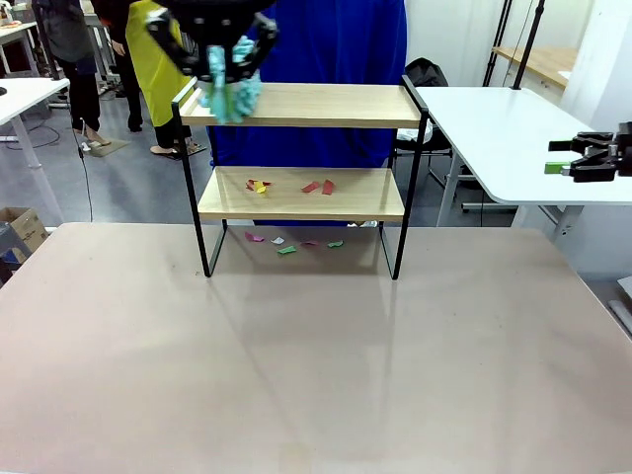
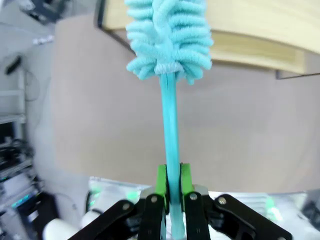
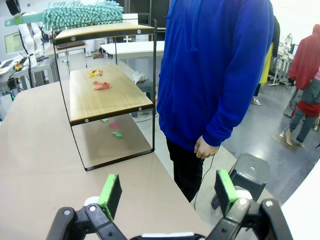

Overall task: Clean the shelf.
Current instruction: Clean the specific section of the Shelf indicated by the human with the Duster.

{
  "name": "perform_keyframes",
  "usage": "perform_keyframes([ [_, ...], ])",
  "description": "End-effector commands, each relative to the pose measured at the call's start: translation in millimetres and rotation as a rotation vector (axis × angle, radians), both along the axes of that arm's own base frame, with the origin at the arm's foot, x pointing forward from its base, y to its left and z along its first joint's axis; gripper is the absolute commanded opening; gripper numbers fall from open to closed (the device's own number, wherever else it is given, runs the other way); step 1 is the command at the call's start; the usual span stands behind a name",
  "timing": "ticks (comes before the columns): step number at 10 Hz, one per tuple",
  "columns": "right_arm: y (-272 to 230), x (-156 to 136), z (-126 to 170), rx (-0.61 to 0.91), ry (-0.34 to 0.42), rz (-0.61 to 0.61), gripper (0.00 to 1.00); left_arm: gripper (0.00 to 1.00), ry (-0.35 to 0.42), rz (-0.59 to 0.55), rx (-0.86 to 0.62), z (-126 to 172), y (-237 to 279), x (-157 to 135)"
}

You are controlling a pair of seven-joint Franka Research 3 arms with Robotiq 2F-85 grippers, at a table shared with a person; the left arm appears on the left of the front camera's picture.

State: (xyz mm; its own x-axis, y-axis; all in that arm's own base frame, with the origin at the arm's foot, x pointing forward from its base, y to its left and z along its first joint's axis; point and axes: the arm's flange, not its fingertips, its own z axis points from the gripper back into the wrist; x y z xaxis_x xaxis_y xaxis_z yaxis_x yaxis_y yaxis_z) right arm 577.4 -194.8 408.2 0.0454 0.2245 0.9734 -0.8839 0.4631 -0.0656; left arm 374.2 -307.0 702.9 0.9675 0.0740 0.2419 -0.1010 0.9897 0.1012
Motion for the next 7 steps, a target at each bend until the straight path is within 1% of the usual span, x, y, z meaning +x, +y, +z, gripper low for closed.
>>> perform_keyframes([
  [1, 2, 0, 3, 0.0, -0.004, 0.002, 1.0, 0.13, -0.038, -0.012, 0.147, -18, 30, -13],
  [2, 2, 0, 3, 0.0, -0.004, 0.002, 1.0, 0.13, -0.099, -0.023, 0.248, -22, 41, -20],
  [3, 2, 0, 3, 0.0, -0.004, 0.002, 1.0, 0.13, -0.17, -0.017, 0.316, -21, 52, -30],
  [4, 2, 0, 3, 0.0, -0.004, 0.002, 1.0, 0.13, -0.262, -0.04, 0.339, -11, 55, -43],
  [5, 2, 0, 3, 0.0, -0.004, 0.002, 1.0, 0.13, -0.322, -0.09, 0.314, 4, 56, -54],
  [7, 2, 0, 3, 0.0, -0.004, 0.002, 1.0, 0.13, -0.373, -0.193, 0.234, 26, 55, -64],
])
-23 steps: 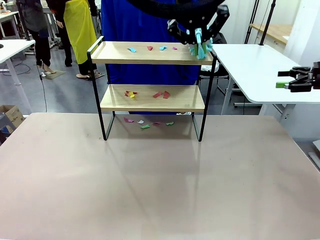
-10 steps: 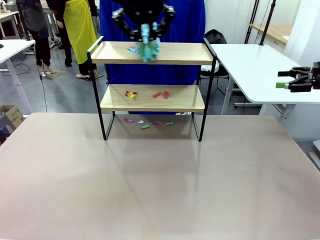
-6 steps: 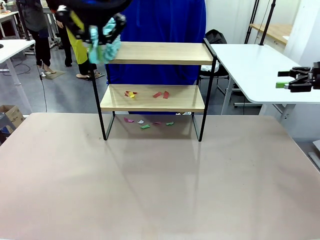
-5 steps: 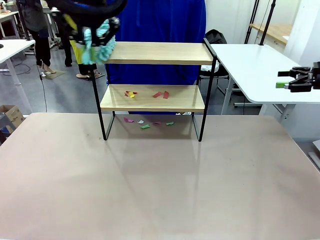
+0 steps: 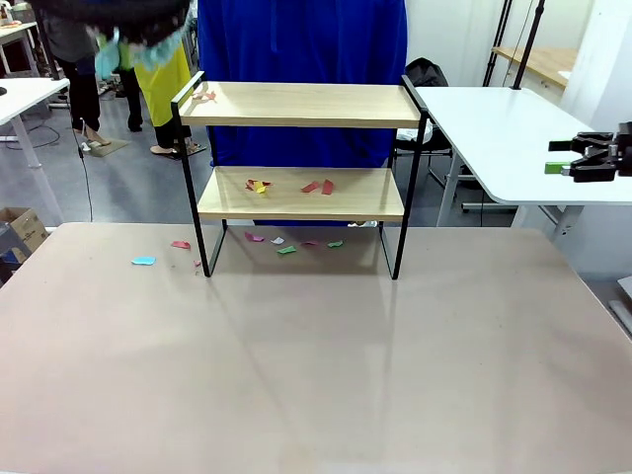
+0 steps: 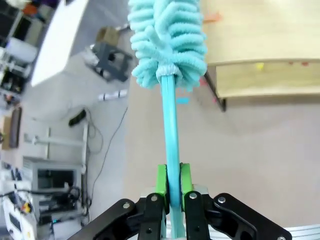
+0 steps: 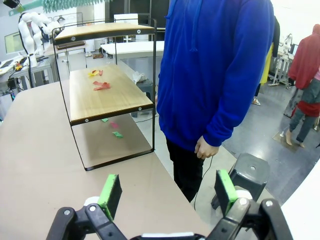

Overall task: Clean the shelf.
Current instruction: Clean the specific section of the Shelf indicated by the human with the Duster.

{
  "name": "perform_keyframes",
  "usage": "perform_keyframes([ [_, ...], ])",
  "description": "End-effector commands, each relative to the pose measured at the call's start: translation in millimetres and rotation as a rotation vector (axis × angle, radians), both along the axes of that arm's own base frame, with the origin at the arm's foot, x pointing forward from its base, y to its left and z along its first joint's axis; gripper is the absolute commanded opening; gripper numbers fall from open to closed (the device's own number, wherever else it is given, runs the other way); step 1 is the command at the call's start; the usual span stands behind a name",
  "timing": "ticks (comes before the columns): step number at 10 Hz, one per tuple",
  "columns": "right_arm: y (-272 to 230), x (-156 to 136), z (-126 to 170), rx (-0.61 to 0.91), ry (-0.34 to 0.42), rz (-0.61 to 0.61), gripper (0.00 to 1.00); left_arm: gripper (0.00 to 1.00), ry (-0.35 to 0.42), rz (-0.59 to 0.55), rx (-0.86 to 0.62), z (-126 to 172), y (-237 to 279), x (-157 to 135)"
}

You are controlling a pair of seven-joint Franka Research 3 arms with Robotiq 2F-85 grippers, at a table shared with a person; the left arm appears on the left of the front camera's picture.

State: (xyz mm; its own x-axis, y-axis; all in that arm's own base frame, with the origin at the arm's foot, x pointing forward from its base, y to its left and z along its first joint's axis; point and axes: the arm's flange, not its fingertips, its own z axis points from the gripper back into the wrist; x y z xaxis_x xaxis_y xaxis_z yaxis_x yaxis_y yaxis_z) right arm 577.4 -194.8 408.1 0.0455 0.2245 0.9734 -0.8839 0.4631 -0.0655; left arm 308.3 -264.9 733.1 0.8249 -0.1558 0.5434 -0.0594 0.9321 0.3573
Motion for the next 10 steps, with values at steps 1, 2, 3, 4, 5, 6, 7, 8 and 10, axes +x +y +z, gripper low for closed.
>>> perform_keyframes([
  [1, 2, 0, 3, 0.0, -0.004, 0.002, 1.0, 0.13, -0.018, -0.122, -0.089, 5, 16, 0],
  [2, 2, 0, 3, 0.0, -0.004, 0.002, 1.0, 0.13, -0.029, -0.133, -0.12, 12, 22, -2],
  [3, 2, 0, 3, 0.0, -0.004, 0.002, 1.0, 0.13, -0.029, -0.162, -0.158, 19, 27, -6],
  [4, 2, 0, 3, 0.0, -0.004, 0.002, 1.0, 0.13, -0.028, -0.185, -0.188, 24, 29, -10],
  [5, 2, 0, 3, 0.0, -0.004, 0.002, 1.0, 0.13, -0.028, -0.205, -0.23, 27, 32, -13],
  [6, 2, 0, 3, 0.0, -0.004, 0.002, 1.0, 0.13, -0.017, -0.225, -0.28, 25, 32, -15],
  [7, 2, 0, 3, 0.0, -0.004, 0.002, 1.0, 0.13, 0.005, -0.267, -0.333, 23, 32, -17],
  [8, 2, 0, 3, 0.0, -0.004, 0.002, 1.0, 0.13, 0.037, -0.304, -0.365, 19, 35, -21],
  [10, 2, 0, 3, 0.0, -0.004, 0.002, 1.0, 0.13, 0.076, -0.428, -0.475, 19, 51, -33],
])
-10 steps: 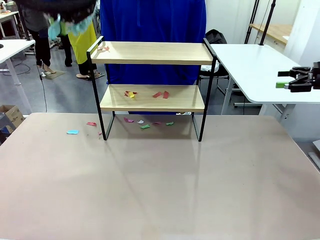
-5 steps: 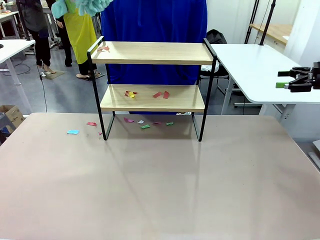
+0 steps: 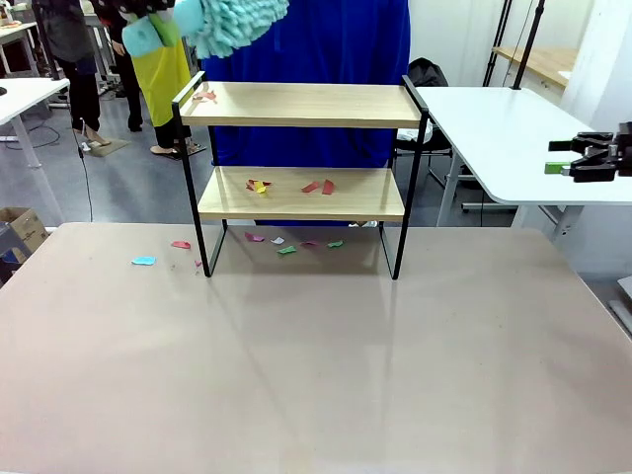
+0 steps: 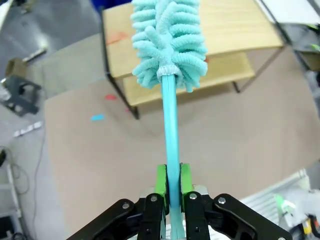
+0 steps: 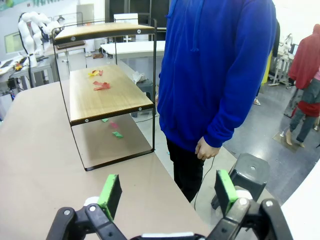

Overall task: Clean the shelf.
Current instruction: Clean the specific section of the Shelf indicated by the human with the Duster.

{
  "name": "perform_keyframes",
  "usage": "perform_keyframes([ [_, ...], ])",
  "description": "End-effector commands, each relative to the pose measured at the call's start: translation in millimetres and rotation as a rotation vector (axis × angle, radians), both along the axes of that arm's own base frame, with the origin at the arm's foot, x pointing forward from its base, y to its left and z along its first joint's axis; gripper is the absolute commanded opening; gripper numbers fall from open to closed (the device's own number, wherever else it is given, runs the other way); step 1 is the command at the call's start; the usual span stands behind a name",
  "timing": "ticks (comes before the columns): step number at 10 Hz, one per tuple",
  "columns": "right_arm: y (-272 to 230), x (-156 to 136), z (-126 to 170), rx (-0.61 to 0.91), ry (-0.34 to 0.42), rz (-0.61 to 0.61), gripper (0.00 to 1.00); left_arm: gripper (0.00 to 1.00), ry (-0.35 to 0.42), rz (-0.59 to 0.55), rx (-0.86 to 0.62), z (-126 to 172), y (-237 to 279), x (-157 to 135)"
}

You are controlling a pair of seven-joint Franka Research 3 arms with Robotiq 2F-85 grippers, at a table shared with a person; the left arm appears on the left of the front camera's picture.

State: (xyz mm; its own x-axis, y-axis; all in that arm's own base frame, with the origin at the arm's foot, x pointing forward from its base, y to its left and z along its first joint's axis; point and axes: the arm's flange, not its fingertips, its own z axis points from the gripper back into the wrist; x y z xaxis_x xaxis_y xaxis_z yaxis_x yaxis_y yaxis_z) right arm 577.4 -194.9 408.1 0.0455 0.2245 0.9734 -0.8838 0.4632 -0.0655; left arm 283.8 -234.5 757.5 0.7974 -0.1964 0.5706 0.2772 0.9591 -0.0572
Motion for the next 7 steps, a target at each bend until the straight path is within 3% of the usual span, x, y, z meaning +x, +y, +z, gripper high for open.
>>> perform_keyframes([
  [1, 2, 0, 3, 0.0, -0.004, 0.002, 1.0, 0.13, 0.032, -0.176, -0.095, -5, 27, -15],
  [4, 2, 0, 3, 0.0, -0.004, 0.002, 1.0, 0.13, 0.204, -0.546, -0.061, -11, 52, -30],
  [5, 2, 0, 3, 0.0, -0.004, 0.002, 1.0, 0.13, 0.298, -0.653, 0.022, -16, 57, -34],
  [7, 2, 0, 3, 0.0, -0.004, 0.002, 1.0, 0.13, 0.585, -0.775, 0.283, -41, 60, -34],
])
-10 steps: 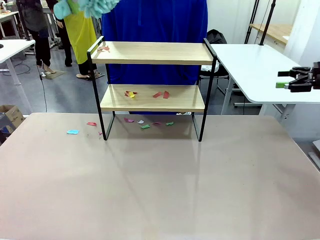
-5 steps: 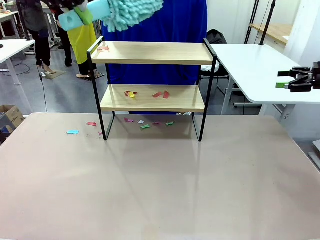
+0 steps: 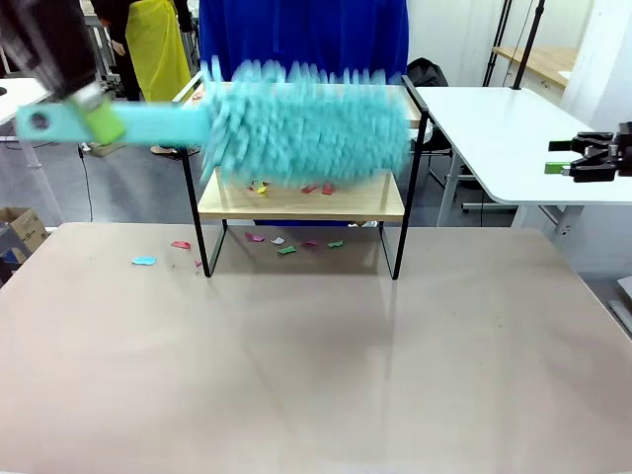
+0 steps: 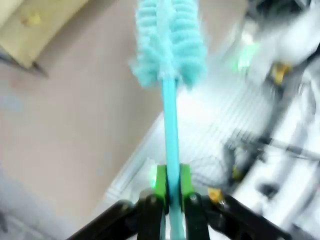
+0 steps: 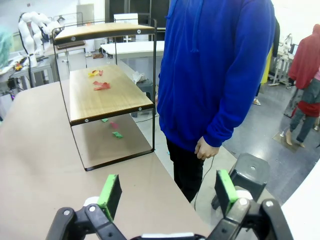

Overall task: Clean the shelf.
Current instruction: Clean the specific section of the Shelf indicated by the human with the Duster.

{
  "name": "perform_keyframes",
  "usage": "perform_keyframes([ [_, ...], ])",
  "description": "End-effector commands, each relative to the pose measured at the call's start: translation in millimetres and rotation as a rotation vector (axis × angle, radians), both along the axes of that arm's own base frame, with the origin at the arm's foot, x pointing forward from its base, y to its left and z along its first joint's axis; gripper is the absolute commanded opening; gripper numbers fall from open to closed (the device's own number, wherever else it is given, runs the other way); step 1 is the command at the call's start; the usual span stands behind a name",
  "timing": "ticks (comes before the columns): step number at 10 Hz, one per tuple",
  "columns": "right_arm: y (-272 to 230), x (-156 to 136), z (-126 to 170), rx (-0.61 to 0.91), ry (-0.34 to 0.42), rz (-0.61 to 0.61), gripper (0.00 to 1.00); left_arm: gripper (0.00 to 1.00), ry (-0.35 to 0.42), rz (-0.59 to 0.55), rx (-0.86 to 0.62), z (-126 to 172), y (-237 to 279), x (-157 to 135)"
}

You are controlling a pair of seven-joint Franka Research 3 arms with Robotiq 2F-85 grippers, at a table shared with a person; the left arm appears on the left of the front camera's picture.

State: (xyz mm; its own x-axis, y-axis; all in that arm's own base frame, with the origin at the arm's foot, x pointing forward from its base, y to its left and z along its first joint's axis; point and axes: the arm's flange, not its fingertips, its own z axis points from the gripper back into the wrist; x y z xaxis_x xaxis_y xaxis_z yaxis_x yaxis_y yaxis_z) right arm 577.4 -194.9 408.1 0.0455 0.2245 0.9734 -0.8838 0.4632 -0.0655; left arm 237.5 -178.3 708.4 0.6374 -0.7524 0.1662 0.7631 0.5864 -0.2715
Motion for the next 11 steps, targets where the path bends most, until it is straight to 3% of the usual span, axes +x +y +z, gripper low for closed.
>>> perform_keyframes([
  [1, 2, 0, 3, 0.0, -0.004, 0.002, 1.0, 0.13, 0.115, -0.202, 0.346, -11, 6, 15],
  [5, 2, 0, 3, 0.0, -0.004, 0.002, 1.0, 0.13, 0.28, -0.286, 0.468, -60, 17, 44],
  [6, 2, 0, 3, 0.0, -0.004, 0.002, 1.0, 0.13, 0.298, -0.304, 0.448, -69, 20, 53],
  [7, 2, 0, 3, 0.0, -0.004, 0.002, 1.0, 0.13, 0.259, -0.249, 0.433, -74, 19, 62],
  [8, 2, 0, 3, 0.0, -0.004, 0.002, 1.0, 0.13, 0.304, -0.265, 0.461, -73, 11, 47],
  [11, 2, 0, 3, 0.0, -0.004, 0.002, 1.0, 0.13, 0.304, -0.265, 0.461, -73, 11, 47],
])
